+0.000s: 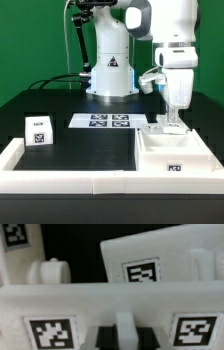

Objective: Assemble cabinet

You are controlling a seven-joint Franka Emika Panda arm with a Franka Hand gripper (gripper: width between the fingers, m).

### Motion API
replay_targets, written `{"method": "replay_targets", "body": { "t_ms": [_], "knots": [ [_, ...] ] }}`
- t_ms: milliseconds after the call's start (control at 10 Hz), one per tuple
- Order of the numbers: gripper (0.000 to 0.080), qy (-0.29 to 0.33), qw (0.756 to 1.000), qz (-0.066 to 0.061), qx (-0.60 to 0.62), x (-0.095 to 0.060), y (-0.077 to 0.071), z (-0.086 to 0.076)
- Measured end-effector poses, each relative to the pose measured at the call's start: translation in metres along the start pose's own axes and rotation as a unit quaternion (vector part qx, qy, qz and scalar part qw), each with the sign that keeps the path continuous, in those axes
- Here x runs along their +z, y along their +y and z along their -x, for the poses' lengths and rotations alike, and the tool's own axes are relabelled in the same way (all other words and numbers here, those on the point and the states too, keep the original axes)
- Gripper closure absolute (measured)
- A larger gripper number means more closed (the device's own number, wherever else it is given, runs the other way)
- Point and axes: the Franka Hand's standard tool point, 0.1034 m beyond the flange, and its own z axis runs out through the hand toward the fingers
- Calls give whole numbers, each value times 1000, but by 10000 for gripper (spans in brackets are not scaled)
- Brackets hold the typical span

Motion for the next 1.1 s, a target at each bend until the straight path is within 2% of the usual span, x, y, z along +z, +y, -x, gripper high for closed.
{"method": "replay_targets", "body": {
  "t_ms": [200,600,900,1100],
  "knots": [
    [729,1,1000,4,6,-2,4,-3],
    [729,1,1000,3,7,-1,5,-2],
    [729,-10,1000,-5,15,-4,19,6],
    [729,-11,1000,-6,14,-4,18,3]
  ]
}}
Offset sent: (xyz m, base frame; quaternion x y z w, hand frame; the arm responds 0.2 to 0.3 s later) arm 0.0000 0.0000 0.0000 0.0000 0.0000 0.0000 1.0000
